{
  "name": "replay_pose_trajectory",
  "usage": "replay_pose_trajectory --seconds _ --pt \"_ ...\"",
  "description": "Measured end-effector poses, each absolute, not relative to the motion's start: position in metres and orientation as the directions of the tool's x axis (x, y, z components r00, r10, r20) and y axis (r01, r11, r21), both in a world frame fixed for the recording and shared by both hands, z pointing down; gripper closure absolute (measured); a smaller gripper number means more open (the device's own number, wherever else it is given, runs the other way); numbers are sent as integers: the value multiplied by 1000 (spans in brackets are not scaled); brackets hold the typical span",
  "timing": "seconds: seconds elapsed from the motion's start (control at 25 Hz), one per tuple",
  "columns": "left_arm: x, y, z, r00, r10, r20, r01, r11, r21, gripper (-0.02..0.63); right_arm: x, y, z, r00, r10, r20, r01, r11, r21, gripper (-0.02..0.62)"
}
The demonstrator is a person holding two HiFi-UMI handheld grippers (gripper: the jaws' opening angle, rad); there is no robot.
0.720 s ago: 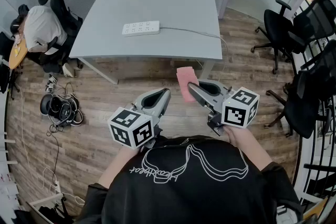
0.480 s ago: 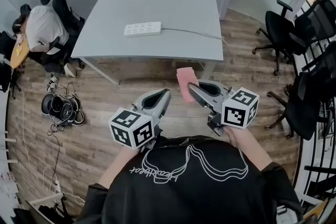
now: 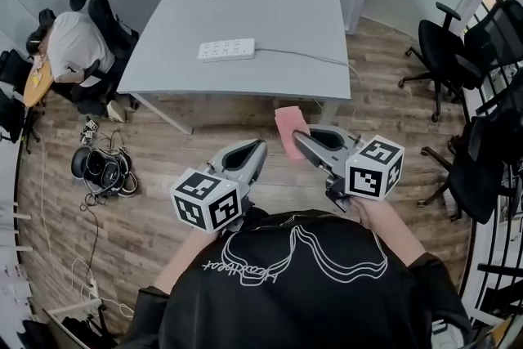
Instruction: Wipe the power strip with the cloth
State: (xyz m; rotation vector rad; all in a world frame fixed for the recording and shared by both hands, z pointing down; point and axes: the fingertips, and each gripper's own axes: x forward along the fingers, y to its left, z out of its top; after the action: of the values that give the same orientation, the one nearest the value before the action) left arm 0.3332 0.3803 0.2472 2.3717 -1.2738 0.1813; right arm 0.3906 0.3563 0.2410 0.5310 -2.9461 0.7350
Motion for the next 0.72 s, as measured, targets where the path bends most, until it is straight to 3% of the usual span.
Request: replay_pose_trajectory --seconds 0.72 --pt "268 317 250 542 -789 290 -831 -453 322 591 331 285 250 -946 -295 134 -322 809 -492 557"
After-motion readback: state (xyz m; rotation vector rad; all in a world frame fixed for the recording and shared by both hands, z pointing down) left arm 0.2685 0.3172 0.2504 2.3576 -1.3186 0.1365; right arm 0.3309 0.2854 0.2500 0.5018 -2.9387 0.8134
